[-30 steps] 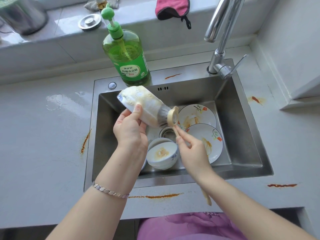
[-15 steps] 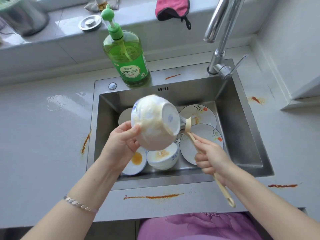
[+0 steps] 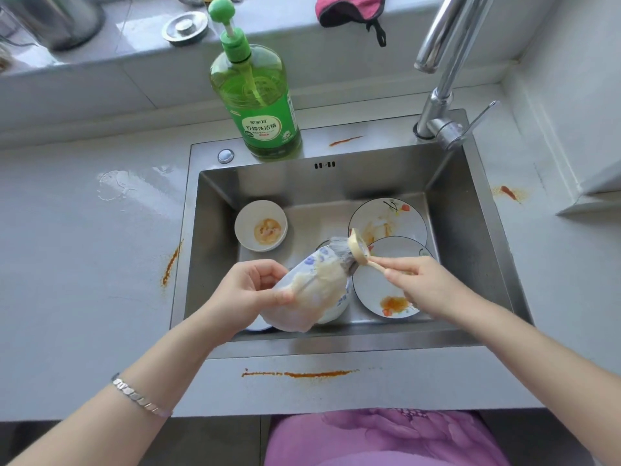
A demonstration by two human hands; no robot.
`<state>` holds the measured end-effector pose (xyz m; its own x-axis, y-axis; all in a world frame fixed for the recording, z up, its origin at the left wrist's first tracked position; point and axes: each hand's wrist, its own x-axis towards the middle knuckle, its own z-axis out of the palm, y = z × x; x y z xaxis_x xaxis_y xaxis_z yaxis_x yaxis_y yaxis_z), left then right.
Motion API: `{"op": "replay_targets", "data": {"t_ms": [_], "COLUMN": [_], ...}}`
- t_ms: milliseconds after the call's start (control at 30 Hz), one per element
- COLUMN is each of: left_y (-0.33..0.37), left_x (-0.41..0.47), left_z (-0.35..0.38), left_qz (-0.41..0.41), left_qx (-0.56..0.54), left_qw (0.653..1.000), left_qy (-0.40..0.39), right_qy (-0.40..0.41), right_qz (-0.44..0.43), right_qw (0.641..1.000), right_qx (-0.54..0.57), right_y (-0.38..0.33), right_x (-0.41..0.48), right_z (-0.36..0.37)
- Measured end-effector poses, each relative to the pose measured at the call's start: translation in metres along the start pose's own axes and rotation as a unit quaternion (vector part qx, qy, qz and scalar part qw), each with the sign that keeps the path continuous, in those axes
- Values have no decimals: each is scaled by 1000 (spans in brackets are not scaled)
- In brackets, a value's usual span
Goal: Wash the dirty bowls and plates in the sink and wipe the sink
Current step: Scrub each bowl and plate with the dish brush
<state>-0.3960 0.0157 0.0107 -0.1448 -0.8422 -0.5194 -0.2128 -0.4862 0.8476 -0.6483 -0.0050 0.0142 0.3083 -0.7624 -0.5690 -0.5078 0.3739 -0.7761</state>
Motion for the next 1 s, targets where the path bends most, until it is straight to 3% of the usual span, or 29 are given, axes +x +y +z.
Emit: {"op": "replay_targets", "data": {"t_ms": [167, 300, 467, 667, 767, 867, 1000], "left_y": [2, 2, 2, 2, -7, -20, -32], "left_x": [2, 3, 7, 14, 25, 43, 76], "left_z": [-2, 1, 3, 5, 1, -3, 3], "left_qz": [11, 15, 33, 61, 53, 42, 56], "left_qx": [10, -15, -43, 2, 73, 209, 420], "left_qw": [1000, 999, 996, 995, 990, 970, 901], "left_qy": [16, 28, 76, 79, 107, 119, 95], "right_qy": [-27, 22, 7, 53, 33, 61, 125], "right_qz": [-80, -24, -77, -22, -38, 34, 121], "right_qw": [996, 999, 996, 996, 997, 997, 984], "right_qx": [5, 32, 39, 69, 54, 37, 30], "right_y": [-9, 8, 9, 28, 23, 37, 59], "right_x": [-10, 8, -4, 14, 13, 35, 60], "right_z": [12, 7, 23, 27, 26, 13, -6]}}
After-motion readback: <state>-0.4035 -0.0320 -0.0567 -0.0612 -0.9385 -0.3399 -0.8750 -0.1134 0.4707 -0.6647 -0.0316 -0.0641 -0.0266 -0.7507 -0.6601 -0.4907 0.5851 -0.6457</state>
